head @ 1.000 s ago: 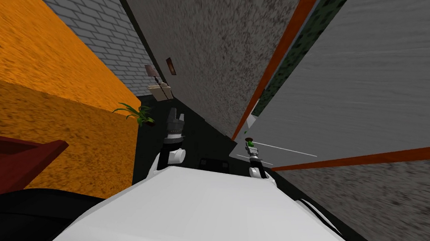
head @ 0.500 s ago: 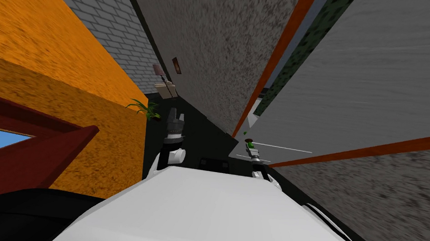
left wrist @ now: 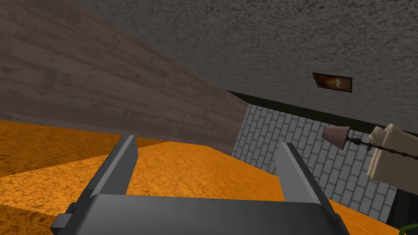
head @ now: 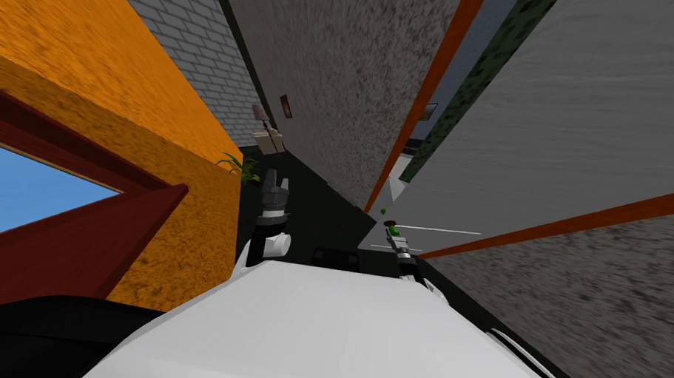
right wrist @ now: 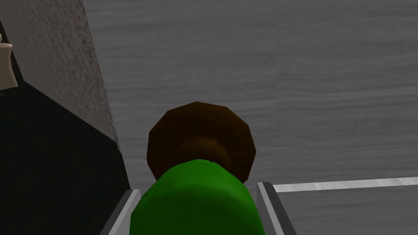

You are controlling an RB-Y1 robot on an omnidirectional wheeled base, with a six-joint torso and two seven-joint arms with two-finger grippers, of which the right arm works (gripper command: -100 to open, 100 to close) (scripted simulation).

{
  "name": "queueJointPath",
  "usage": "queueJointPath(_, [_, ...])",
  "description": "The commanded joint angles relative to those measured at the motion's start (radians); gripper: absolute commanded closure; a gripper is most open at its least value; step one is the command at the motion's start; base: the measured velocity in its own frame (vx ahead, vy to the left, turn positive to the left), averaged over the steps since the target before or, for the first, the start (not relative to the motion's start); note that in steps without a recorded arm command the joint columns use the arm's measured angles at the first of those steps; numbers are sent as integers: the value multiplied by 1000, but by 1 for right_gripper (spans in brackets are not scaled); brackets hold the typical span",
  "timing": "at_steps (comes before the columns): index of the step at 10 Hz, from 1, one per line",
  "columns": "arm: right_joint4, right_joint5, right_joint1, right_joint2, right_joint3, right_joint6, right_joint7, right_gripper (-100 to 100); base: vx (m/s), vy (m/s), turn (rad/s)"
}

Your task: Pull the door open

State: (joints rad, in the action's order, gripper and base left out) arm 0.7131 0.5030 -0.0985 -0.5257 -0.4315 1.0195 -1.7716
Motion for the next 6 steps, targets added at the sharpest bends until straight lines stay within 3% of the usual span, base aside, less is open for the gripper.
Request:
queueJointPath(1, [-6,-6,-9,-10,-10,28,-13,100,-195,-72,150])
queueJointPath(6, [-32,-21,-34,-42,-43,105,-58,100,-187,-68,150])
